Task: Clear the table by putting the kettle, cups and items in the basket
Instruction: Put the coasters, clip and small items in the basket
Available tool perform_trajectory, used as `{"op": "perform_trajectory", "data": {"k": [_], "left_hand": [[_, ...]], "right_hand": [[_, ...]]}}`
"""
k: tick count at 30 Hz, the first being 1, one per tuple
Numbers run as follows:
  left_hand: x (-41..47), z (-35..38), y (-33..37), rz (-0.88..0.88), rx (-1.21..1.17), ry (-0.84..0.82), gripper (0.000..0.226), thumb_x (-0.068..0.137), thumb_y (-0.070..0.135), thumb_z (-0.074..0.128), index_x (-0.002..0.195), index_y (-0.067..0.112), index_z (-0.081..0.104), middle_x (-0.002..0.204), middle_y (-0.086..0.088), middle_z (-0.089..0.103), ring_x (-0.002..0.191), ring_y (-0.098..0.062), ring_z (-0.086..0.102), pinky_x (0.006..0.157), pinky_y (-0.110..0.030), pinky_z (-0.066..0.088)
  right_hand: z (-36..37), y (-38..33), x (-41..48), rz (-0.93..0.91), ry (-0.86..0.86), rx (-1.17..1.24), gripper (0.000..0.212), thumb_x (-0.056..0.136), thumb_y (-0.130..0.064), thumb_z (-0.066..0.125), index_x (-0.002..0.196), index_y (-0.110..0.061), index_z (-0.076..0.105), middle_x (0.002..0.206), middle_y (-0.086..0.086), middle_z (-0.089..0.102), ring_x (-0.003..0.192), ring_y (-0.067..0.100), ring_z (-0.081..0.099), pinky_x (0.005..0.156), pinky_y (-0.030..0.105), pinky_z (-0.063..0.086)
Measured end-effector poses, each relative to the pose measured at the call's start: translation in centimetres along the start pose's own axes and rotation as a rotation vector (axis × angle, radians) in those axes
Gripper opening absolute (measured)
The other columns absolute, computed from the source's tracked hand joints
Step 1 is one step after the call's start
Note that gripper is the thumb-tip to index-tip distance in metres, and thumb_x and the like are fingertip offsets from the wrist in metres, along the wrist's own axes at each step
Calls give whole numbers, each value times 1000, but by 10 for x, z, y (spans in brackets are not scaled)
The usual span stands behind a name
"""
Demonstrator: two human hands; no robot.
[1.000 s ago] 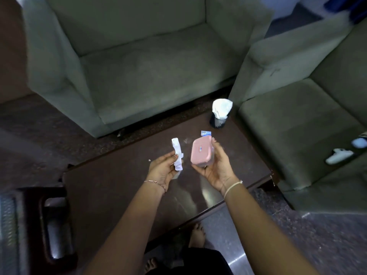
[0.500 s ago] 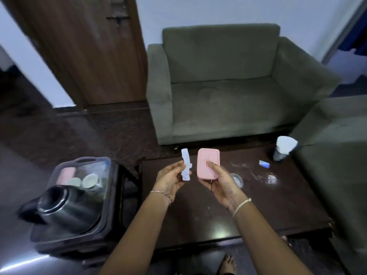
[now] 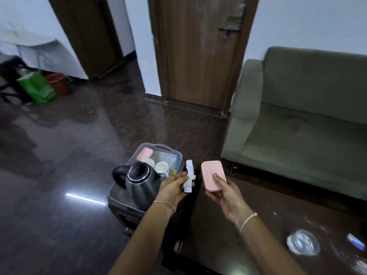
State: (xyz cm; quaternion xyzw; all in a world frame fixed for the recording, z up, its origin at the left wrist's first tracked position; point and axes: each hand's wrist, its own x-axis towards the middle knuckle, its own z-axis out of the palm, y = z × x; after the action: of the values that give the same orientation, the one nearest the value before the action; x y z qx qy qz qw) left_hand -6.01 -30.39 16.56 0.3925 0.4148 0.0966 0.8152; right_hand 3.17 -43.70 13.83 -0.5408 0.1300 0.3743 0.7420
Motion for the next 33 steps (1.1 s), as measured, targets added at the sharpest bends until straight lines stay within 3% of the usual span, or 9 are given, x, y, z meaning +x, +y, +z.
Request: {"op": "perform_trajectory", "data": {"k": [3,6,9,11,14,19,22,29,33], "left_hand": [[11,-12,15,35,-47,69,13,90,-1,56,99,4,63,102,-22,65,83,-28,61,58,-25,54],[20,-21,29,74,-94,122,11,89,-2,56,90,6,64,86,-16,68,68,-22,67,60,-27,56],[27,-30,43,116,-91,150,10,90,-2,56,94,5,62,74,-11,70,51,-13,69,45,-19,53],[33,-37,53,138,-105,175,9,91,-2,54,94,6,59,75,-11,69,49,-14,69,43,-19,51],[45,-53,69,154,-107,206,9,92,-1,53,92,7,57,87,-15,65,60,-22,69,53,-28,56],[85,-78,99,134,-159,223,12,93,-4,49,86,2,57,94,-19,62,82,-32,61,50,-25,58],[117,-96,124,123,-119,191,10,93,-3,50,89,2,58,91,-18,65,71,-27,67,51,-23,58],[207,-141,171,45,-6,136,16,93,1,53,80,6,61,75,-11,71,57,-19,68,47,-20,54],[250,-166,172,-32,78,169,9,93,1,54,87,3,60,86,-16,66,67,-24,63,47,-21,55]], "right_hand": [[21,-2,22,39,-27,-19,41,87,-18,69,121,-1,53,116,18,67,102,33,66,57,31,60],[38,-4,43,66,-64,-39,27,89,-16,66,113,-6,58,108,13,70,89,24,67,57,31,61],[54,-5,59,95,-110,-81,14,90,-14,64,104,-10,64,95,8,73,81,19,68,55,28,59],[64,-7,68,106,-136,-116,12,91,-14,63,103,-11,66,90,5,74,79,16,68,56,27,60],[82,-6,81,94,-141,-155,23,91,-13,63,113,-6,62,99,9,72,84,18,66,62,27,61],[114,3,115,70,-10,-161,33,86,-8,70,110,-9,48,115,20,67,91,24,64,74,36,58],[137,10,137,69,59,-139,28,85,-6,71,99,-12,48,115,22,67,91,25,64,81,38,54],[183,40,202,-9,241,-207,20,88,-5,67,107,-3,63,101,15,68,72,14,64,60,24,55],[198,62,253,-47,345,-399,22,85,-7,70,106,-1,68,107,20,70,88,29,68,86,43,57]]}}
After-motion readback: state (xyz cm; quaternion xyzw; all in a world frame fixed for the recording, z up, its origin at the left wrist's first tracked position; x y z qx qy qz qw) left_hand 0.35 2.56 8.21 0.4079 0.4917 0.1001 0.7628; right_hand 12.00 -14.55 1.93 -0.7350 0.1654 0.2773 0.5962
